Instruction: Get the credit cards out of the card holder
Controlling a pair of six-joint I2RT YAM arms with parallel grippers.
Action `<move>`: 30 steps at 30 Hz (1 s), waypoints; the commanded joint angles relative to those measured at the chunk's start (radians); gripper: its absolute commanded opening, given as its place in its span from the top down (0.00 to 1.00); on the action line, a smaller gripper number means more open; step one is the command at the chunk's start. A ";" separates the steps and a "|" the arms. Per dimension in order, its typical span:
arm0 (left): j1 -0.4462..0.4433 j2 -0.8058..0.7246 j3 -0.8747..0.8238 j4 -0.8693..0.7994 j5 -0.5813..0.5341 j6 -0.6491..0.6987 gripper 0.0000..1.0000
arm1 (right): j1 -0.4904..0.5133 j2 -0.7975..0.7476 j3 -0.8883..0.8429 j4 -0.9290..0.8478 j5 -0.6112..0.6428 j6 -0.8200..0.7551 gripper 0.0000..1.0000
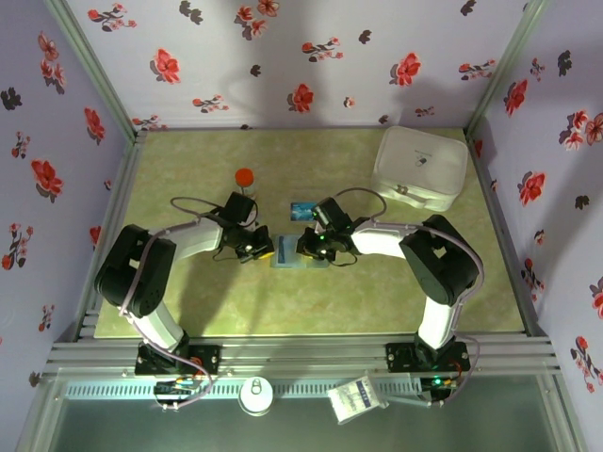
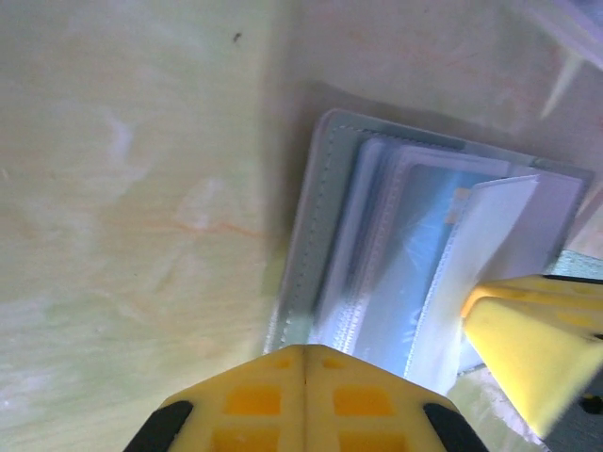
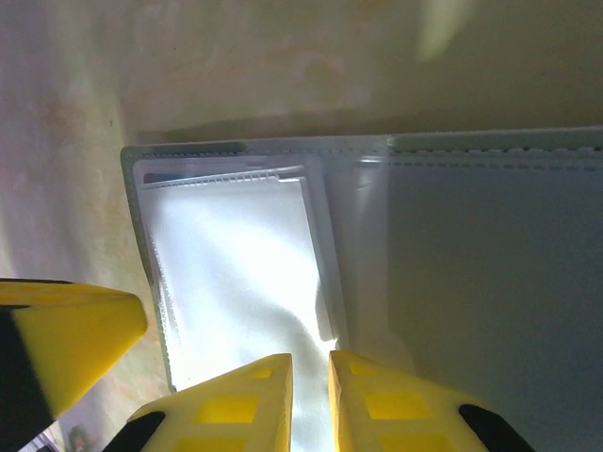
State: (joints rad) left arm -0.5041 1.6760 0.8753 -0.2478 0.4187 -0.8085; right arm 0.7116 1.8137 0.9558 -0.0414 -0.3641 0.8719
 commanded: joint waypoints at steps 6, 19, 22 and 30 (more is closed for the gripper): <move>-0.014 -0.072 0.032 0.015 0.008 -0.029 0.90 | -0.008 -0.029 -0.032 0.007 0.023 0.003 0.83; -0.075 0.003 0.053 0.115 0.052 -0.087 0.71 | -0.009 -0.043 -0.043 0.004 0.023 0.004 0.83; -0.081 0.025 0.057 0.124 0.055 -0.092 0.70 | -0.010 -0.044 -0.045 0.005 0.021 0.005 0.83; -0.088 0.047 0.050 0.142 0.052 -0.107 0.69 | -0.011 -0.044 -0.048 0.006 0.020 0.005 0.83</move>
State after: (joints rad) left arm -0.5838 1.7069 0.9100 -0.1276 0.4568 -0.8963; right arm 0.7071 1.7985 0.9211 -0.0269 -0.3622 0.8726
